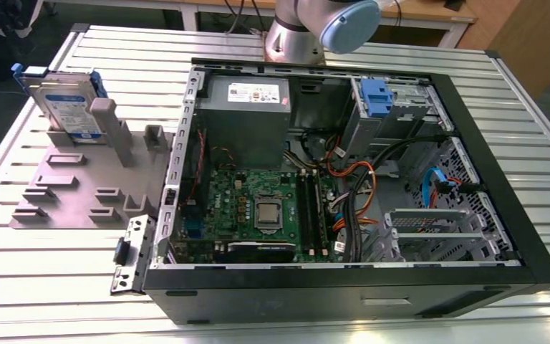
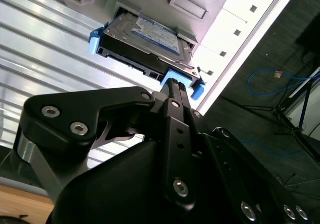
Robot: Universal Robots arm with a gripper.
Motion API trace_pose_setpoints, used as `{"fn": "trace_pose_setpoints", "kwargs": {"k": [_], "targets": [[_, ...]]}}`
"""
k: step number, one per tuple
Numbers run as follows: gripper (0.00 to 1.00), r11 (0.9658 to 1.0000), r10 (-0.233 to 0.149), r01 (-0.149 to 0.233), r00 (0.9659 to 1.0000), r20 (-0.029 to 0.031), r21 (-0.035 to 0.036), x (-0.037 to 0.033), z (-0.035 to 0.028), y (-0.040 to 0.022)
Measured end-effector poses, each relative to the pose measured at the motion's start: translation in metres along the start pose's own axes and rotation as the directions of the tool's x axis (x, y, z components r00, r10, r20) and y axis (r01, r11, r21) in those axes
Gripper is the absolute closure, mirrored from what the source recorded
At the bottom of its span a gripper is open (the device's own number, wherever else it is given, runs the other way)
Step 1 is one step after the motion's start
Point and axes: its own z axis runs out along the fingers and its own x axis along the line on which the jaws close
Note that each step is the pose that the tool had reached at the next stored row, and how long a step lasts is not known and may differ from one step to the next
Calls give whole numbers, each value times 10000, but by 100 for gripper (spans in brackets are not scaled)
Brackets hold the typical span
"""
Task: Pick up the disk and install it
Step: 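Pick up the disk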
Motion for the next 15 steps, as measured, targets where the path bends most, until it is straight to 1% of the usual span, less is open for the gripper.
{"fn": "trace_pose_setpoints", "kwargs": {"k": [7, 15], "targets": [[89, 9993, -361, 361, 9993, -15, -2, 0, 0, 0], [89, 9965, -834, 834, 9965, -35, -6, 0, 1, 0]]}}
